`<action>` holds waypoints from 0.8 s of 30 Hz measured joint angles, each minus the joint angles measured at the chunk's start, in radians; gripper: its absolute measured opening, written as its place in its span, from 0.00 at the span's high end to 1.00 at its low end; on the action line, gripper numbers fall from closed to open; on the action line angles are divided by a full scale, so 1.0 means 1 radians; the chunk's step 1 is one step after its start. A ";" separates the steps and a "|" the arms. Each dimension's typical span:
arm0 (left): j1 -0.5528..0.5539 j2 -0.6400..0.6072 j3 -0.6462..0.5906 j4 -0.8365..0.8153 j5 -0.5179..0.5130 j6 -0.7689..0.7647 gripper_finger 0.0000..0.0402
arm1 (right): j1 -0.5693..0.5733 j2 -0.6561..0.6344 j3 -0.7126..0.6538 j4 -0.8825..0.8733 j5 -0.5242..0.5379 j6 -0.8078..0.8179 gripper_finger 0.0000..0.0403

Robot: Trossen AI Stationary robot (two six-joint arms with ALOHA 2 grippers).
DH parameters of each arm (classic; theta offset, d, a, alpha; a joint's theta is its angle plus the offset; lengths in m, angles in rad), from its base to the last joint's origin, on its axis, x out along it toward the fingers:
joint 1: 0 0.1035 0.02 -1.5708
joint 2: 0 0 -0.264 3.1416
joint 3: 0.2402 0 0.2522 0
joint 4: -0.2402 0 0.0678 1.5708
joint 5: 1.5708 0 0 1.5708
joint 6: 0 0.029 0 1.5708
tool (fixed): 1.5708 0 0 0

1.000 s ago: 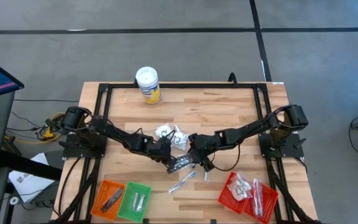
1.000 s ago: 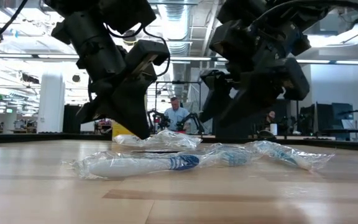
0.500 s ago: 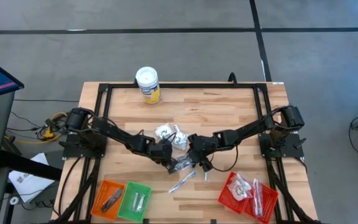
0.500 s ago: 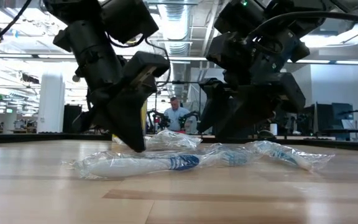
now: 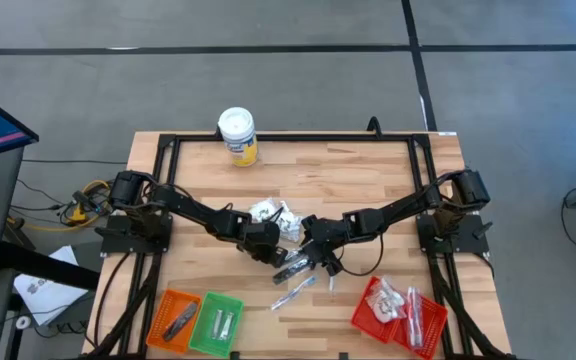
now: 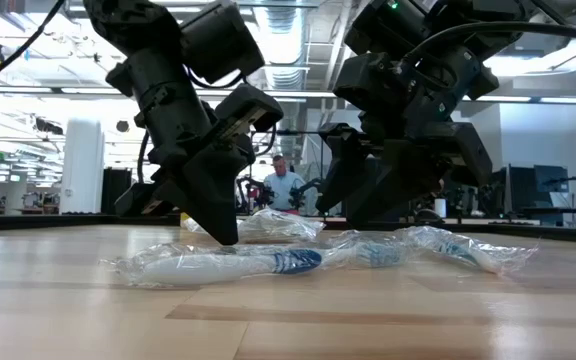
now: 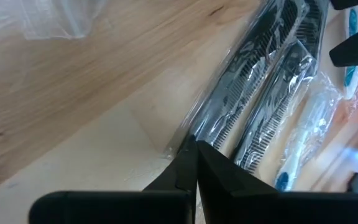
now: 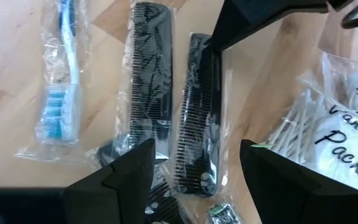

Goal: Pick & Place Travel size toiletries
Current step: Put the black comb into the orange basket

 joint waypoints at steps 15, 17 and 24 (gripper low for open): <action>-0.027 -0.070 -0.004 0.056 -0.130 0.012 1.00 | 0.000 -0.001 0.000 -0.009 0.019 0.000 0.43; -0.027 -0.084 -0.004 0.056 -0.149 0.013 1.00 | 0.000 -0.001 0.000 -0.009 0.019 0.000 0.43; -0.025 -0.074 -0.004 0.036 -0.159 0.031 1.00 | 0.000 -0.001 0.000 -0.003 0.019 -0.001 0.43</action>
